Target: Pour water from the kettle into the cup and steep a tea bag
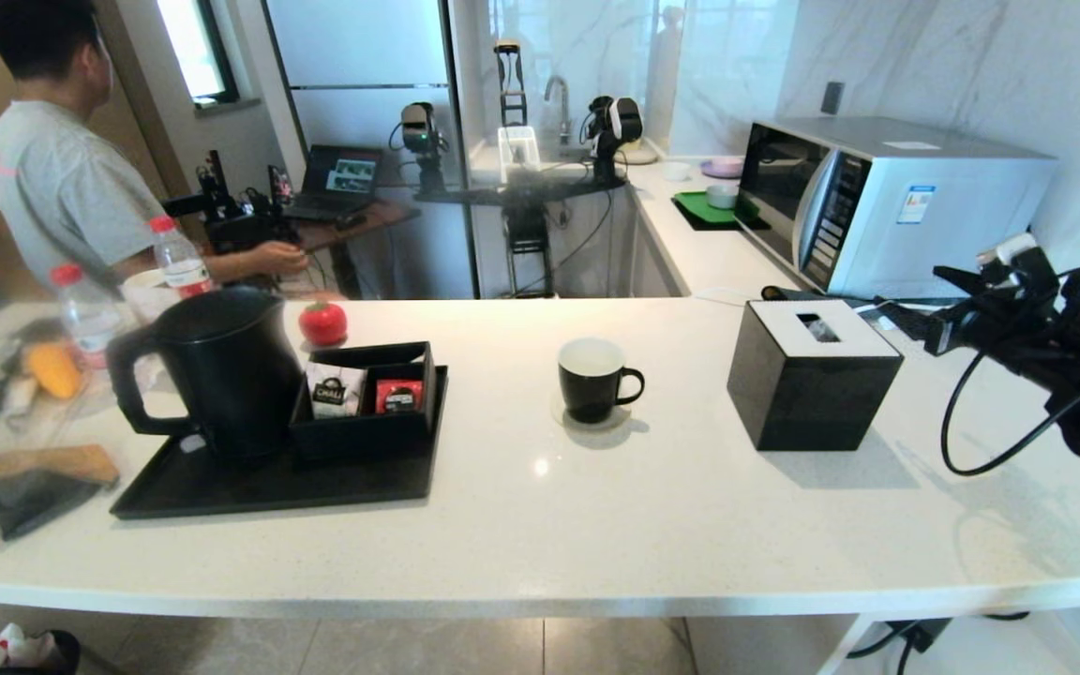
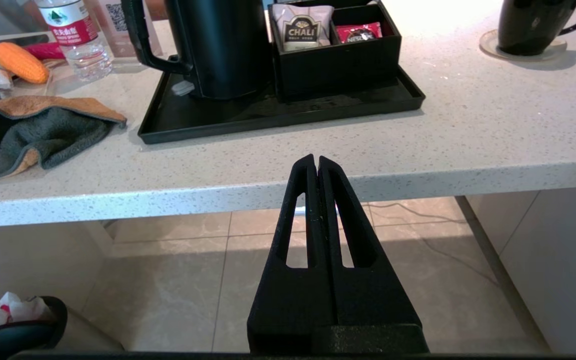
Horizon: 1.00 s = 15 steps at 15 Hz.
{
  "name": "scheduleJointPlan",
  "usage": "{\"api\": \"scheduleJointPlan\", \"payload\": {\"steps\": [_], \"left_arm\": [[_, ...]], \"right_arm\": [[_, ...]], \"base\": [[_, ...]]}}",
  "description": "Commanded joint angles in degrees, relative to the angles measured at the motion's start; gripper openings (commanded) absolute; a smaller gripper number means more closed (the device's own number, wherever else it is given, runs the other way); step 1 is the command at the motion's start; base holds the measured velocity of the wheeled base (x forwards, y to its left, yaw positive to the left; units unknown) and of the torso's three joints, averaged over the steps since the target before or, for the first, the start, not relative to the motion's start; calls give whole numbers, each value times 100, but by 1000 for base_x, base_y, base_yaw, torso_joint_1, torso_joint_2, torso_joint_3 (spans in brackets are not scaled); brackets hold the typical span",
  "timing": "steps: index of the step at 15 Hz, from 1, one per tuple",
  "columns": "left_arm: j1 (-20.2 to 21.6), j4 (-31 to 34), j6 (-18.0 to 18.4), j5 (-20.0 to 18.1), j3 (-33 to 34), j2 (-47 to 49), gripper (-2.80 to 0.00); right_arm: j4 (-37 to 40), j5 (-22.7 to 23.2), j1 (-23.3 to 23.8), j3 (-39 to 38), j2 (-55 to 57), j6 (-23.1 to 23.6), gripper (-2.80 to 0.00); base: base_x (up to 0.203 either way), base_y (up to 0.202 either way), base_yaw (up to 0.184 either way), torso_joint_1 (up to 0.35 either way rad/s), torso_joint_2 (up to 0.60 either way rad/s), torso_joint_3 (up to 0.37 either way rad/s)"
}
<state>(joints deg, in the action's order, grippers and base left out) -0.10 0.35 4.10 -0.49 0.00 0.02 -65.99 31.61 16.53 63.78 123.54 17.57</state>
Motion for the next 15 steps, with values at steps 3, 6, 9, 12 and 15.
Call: {"api": "scheduleJointPlan", "payload": {"steps": [3, 6, 9, 12, 15], "left_arm": [[1, 0, 3, 5, 0, -2, -280], [1, 0, 3, -3, 0, -2, -280], [1, 0, 3, 4, 0, -2, -280], [1, 0, 3, -3, 0, -2, -280], [1, 0, 3, 5, 0, -2, -280]], "right_arm": [[-48, 21, 94, -23, 202, 252, 0], [-149, 29, 165, -24, 338, 344, 0], [-195, 19, 210, -44, 411, 379, 0], [-218, 20, 214, -197, 425, 417, 0], [-335, 29, 210, -471, 457, 466, 0]], "base": [[0, 0, 0, 0, 0, 0], [0, 0, 0, 0, 0, 0], [0, 0, 0, 0, 0, 0], [0, 0, 0, 0, 0, 0], [0, 0, 0, 0, 0, 0]]}}
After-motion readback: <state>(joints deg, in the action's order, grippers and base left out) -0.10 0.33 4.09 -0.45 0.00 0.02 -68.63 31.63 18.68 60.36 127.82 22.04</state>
